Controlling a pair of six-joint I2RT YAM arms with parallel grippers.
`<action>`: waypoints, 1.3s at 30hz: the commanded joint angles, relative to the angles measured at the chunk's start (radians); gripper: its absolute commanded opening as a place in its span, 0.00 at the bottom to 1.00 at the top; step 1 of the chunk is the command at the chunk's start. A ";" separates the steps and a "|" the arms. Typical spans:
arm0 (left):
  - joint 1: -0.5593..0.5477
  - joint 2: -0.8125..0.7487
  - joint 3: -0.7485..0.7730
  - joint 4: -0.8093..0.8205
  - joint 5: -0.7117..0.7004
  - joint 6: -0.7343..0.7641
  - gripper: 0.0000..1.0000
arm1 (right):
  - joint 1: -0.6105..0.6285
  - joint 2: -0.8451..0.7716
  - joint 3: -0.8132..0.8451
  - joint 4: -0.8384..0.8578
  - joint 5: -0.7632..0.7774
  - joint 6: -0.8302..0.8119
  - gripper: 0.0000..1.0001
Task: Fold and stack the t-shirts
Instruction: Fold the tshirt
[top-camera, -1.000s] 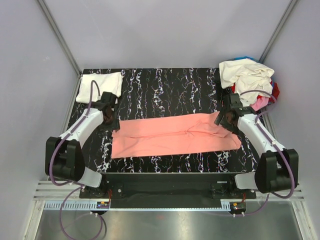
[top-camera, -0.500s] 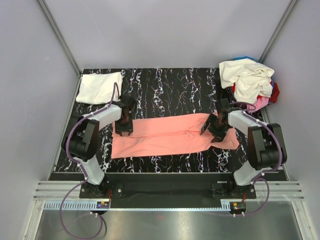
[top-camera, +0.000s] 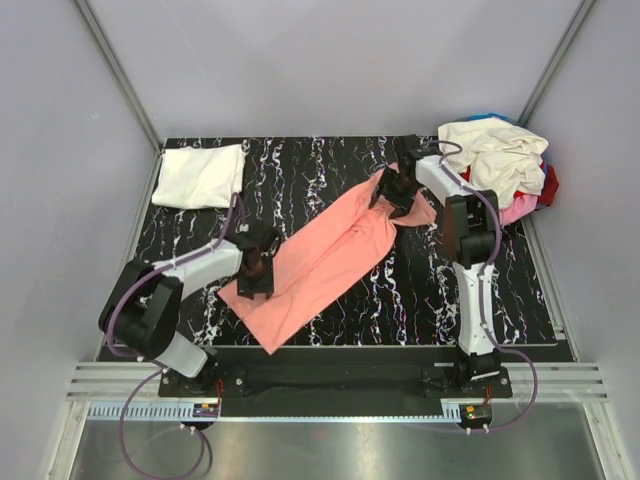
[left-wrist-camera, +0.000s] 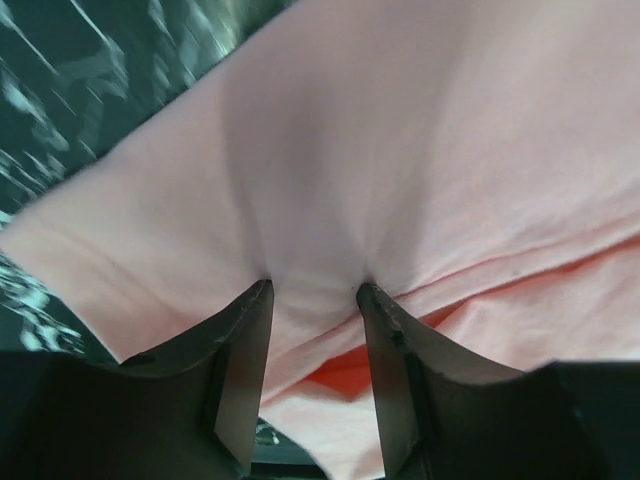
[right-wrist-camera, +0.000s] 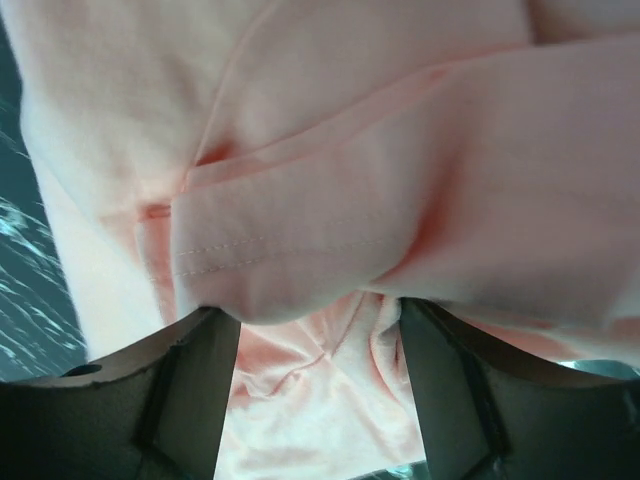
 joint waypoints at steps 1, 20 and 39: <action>-0.076 -0.094 -0.083 0.037 0.192 -0.083 0.47 | 0.051 0.191 0.241 -0.078 0.000 -0.018 0.71; -0.725 -0.044 -0.080 0.324 0.269 -0.578 0.43 | 0.085 0.514 0.822 -0.070 0.005 -0.033 0.86; -0.808 -0.201 0.274 -0.014 0.061 -0.533 0.48 | 0.037 0.058 0.609 0.106 0.049 -0.153 0.99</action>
